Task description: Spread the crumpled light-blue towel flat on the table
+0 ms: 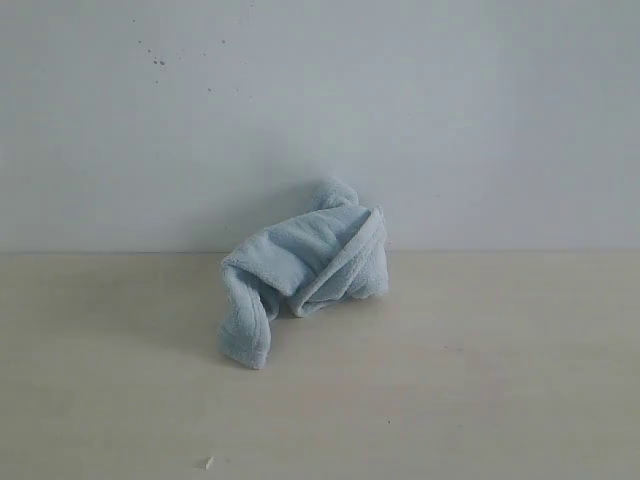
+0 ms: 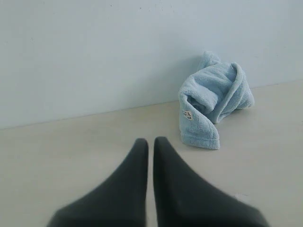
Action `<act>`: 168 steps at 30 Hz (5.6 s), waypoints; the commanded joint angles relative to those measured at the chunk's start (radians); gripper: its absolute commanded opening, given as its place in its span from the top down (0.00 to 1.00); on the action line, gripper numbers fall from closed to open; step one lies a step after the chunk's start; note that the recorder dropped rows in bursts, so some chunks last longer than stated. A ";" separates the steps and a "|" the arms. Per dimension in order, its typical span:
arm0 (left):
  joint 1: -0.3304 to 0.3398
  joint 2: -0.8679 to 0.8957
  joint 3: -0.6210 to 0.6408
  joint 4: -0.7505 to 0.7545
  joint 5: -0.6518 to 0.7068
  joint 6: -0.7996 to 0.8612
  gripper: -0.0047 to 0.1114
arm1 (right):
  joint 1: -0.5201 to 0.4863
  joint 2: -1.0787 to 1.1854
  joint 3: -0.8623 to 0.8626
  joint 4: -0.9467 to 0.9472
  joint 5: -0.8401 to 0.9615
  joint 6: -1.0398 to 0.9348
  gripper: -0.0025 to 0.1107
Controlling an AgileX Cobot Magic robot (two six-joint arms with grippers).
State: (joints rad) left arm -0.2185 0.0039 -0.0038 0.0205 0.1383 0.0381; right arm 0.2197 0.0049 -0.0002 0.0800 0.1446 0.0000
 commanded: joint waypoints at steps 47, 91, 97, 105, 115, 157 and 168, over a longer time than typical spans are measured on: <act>-0.004 -0.004 0.004 -0.002 -0.012 -0.008 0.92 | 0.326 1.084 -0.681 0.146 -0.027 -0.069 0.96; -0.004 -0.004 0.004 -0.002 -0.012 -0.008 0.92 | 0.331 2.335 -1.722 0.153 -0.077 0.107 0.49; -0.004 -0.004 0.004 -0.002 -0.012 -0.008 0.92 | 0.286 2.367 -1.738 0.153 -0.079 0.107 0.58; -0.004 -0.004 0.004 -0.002 -0.012 -0.008 0.92 | 0.255 2.375 -1.738 0.153 -0.098 0.107 0.95; -0.004 -0.004 0.004 -0.002 -0.012 -0.008 0.92 | 0.290 2.269 -1.696 0.145 0.006 -0.105 0.98; -0.004 -0.004 0.004 -0.002 -0.012 -0.008 0.92 | 0.242 2.221 -1.581 0.146 -0.122 -0.144 0.98; -0.004 -0.004 0.004 -0.002 -0.012 -0.008 0.92 | 0.242 1.738 -0.966 0.146 -0.318 -0.144 0.98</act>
State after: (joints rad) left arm -0.2185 0.0039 -0.0038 0.0205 0.1362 0.0381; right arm 0.4664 1.8826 -1.0767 0.2313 -0.1458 -0.1367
